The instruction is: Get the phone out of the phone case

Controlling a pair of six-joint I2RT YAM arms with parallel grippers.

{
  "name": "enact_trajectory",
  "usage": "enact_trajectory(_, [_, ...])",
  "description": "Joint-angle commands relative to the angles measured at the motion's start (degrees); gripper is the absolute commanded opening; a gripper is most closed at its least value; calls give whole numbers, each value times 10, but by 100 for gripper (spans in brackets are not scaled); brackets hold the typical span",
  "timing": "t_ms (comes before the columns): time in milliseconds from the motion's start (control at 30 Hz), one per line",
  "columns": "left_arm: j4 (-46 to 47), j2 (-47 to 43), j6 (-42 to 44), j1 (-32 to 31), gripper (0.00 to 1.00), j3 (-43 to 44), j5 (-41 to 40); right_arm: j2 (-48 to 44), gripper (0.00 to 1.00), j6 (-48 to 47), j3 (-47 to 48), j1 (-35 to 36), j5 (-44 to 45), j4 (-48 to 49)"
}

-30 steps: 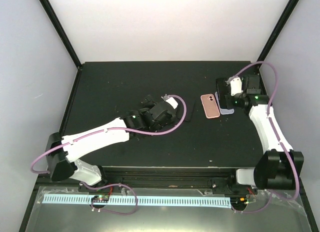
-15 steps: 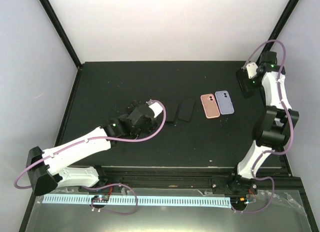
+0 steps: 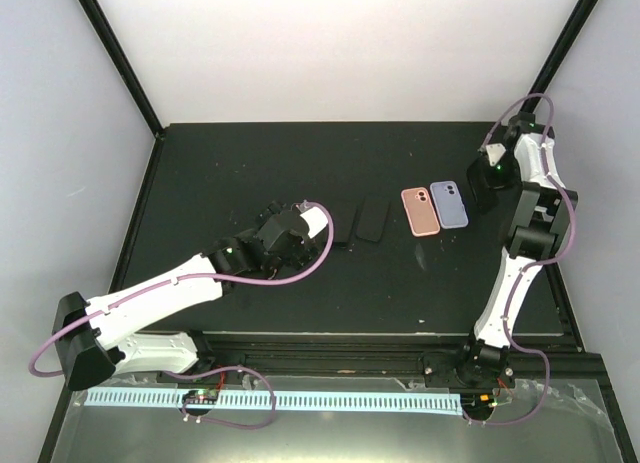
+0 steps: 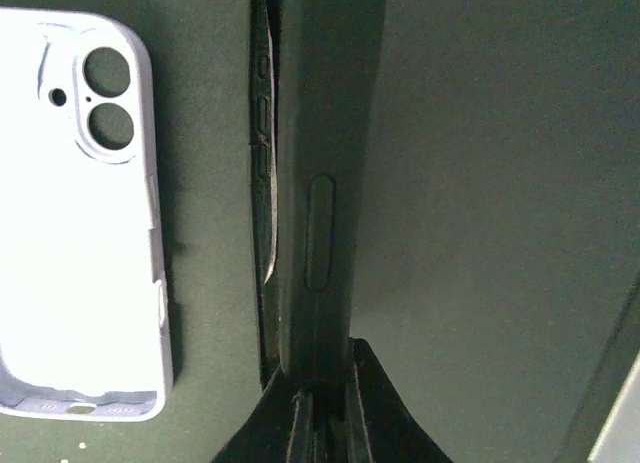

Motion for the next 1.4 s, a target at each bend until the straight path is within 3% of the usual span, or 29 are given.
enact_trajectory(0, [16,-7,10,2,99,0,16,13,1,31,14,4,-38,-44])
enact_trajectory(367, [25,-10,20,2,99,-8,15,-24,1,29,-81,44,-107,-53])
enact_trajectory(1033, [19,-8,20,2,99,-9,27,-62,1,24,-132,36,-223,-95])
enact_trajectory(1167, [19,-11,20,2,99,-9,27,-57,3,26,-134,27,-240,-105])
enact_trajectory(1367, [20,-15,20,2,99,-10,26,-47,13,32,-164,19,-245,-98])
